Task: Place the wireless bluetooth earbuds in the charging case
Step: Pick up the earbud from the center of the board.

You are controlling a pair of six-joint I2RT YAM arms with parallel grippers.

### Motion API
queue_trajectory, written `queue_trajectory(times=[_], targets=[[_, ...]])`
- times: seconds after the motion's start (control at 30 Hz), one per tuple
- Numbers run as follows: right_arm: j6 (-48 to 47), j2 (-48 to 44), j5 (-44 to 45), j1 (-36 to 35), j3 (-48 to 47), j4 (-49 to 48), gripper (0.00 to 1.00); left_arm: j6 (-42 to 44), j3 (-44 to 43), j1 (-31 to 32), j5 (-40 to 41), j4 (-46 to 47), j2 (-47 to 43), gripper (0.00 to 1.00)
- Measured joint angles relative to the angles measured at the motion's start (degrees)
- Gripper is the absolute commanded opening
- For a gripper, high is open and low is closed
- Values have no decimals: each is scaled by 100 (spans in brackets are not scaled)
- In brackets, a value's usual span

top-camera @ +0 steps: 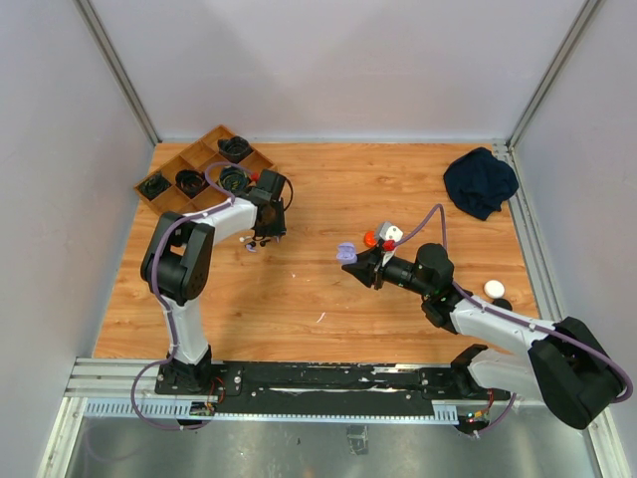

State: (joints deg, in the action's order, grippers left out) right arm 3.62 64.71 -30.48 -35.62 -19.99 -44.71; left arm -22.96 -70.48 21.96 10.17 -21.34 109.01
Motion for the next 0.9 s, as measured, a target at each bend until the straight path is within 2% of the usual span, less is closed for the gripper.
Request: queue_trajectory(times=[0.43,0.7,0.9], targets=[[0,-33,2,0,0,4,14,-2,-2,0,-98,17,11,24],[2,-42,-2,0,0,4,14,-2,109,4,-131,39,-87,23],[85,-42,-17,-2,0,-4,14,-24,389,87,-221,-28,-487,23]])
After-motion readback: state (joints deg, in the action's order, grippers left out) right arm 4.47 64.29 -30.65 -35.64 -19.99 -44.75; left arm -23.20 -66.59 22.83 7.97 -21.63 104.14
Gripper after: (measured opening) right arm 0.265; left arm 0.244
